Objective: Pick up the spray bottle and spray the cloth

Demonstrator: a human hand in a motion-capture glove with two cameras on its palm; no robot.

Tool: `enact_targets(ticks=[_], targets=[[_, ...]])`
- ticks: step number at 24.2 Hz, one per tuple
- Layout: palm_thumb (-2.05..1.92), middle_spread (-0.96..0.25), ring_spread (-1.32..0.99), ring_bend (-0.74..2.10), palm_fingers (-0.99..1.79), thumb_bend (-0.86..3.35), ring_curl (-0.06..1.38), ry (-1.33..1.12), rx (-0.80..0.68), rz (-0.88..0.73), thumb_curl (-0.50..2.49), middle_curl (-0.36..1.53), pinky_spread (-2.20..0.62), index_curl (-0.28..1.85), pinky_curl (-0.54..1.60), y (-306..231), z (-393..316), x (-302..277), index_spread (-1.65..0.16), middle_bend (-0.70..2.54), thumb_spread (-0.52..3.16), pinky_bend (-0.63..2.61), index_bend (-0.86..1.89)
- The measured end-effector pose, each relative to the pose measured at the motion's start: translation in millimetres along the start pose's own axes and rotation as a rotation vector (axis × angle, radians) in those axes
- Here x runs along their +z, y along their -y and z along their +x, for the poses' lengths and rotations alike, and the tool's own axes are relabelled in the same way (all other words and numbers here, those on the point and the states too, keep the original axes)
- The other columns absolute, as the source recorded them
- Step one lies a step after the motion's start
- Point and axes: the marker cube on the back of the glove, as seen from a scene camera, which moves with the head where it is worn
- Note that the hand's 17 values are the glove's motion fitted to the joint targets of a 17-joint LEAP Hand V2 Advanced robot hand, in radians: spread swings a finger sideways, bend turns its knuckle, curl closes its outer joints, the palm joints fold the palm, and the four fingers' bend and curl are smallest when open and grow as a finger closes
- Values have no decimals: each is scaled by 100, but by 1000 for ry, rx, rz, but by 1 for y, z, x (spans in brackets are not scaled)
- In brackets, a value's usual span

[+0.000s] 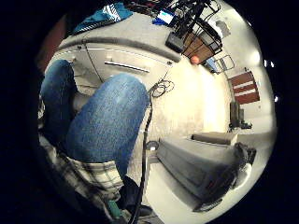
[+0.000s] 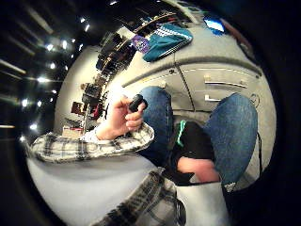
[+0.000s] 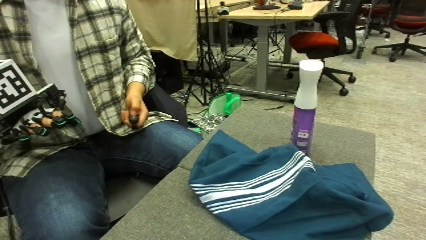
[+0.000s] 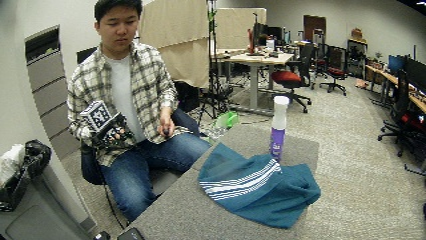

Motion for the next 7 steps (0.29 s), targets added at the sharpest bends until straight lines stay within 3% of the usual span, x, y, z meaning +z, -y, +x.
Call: enact_targets(ticks=[3,7], targets=[[62,-8,13,25,10,-1,30,7,-2,-17,52,31,22,32,25,-64,14,-14,-39,19,110,36,18],[63,-8,13,25,10,-1,30,-10,227,194,52,31,22,32,25,-43,20,-15,-38,18,111,36,18]])
